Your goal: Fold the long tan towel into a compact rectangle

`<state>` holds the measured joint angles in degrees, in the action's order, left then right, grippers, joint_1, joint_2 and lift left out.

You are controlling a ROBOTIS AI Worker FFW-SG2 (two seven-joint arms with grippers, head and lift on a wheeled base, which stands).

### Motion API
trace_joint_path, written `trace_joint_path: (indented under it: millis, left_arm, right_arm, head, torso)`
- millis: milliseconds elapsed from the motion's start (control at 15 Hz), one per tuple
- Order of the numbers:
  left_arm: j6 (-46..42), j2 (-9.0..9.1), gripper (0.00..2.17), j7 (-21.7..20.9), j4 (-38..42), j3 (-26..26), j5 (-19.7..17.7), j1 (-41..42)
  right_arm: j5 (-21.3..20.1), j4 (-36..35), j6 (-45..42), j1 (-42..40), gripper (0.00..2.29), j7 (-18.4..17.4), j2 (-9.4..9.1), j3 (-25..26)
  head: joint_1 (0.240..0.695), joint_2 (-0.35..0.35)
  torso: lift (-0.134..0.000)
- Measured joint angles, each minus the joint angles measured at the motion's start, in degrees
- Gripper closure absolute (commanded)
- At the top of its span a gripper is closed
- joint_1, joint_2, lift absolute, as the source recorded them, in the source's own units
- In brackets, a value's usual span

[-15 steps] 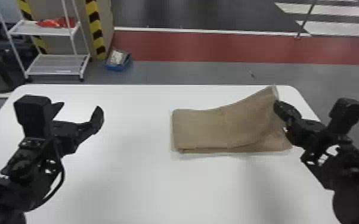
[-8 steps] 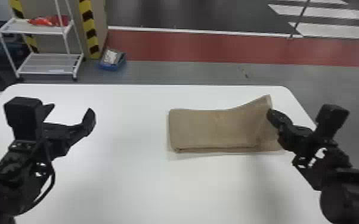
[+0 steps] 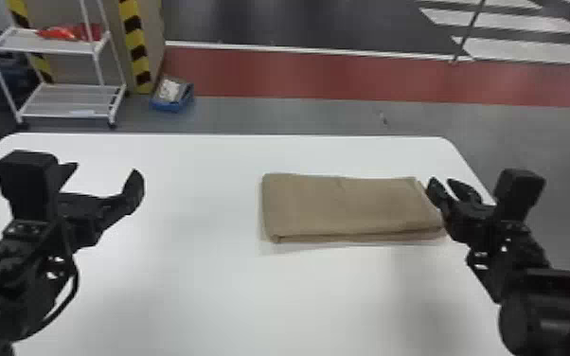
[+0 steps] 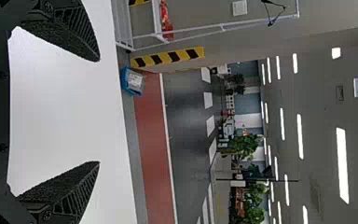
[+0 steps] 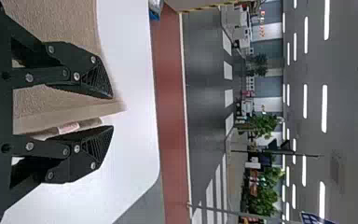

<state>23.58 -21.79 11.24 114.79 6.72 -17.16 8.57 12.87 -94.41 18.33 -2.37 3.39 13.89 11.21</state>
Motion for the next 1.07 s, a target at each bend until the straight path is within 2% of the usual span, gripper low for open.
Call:
trace_joint_path:
  millis: [133,400,600,800,933,1067]
  left_arm:
    - [0.0,0.15,0.10,0.0,0.0,0.6,-0.2,-0.1]
    - [-0.1,0.93,0.11,0.3,0.0,3.0,-1.8,-0.9]
    - [-0.1,2.89,0.16,0.8,-0.3,6.9,-3.0,-2.1]
    - [-1.0,6.36,0.29,1.3,-6.2,14.4,-2.0,-6.1]
    - [-1.5,10.28,0.34,1.6,-14.1,18.4,-0.6,-10.4]
    - [-1.6,13.16,0.34,1.9,-19.3,19.9,-1.3,-13.4]
  right_arm:
    - [-1.6,-0.4,-2.9,-0.9,0.05,-1.9,0.07,0.4]
    - [-1.7,-2.9,-4.0,-3.2,0.07,-1.9,0.49,1.9]
    - [-1.4,-4.3,-7.0,-6.1,0.08,-1.9,-0.10,2.8]
    - [-0.7,-5.3,-11.5,-9.9,0.10,-1.8,-1.64,3.7]
    - [-0.7,-5.4,-13.5,-11.8,0.10,-1.5,-2.27,3.8]
    - [-0.5,-4.7,-15.9,-13.2,0.11,-1.0,-2.53,3.8]
  head:
    - [0.695,-0.160]
    - [0.695,-0.193]
    - [0.695,-0.247]
    - [0.695,-0.307]
    - [0.695,-0.350]
    - [0.695,-0.350]
  torso:
    - [-0.123]
    - [-0.123]
    - [-0.123]
    - [-0.123]
    - [-0.123]
    - [-0.123]
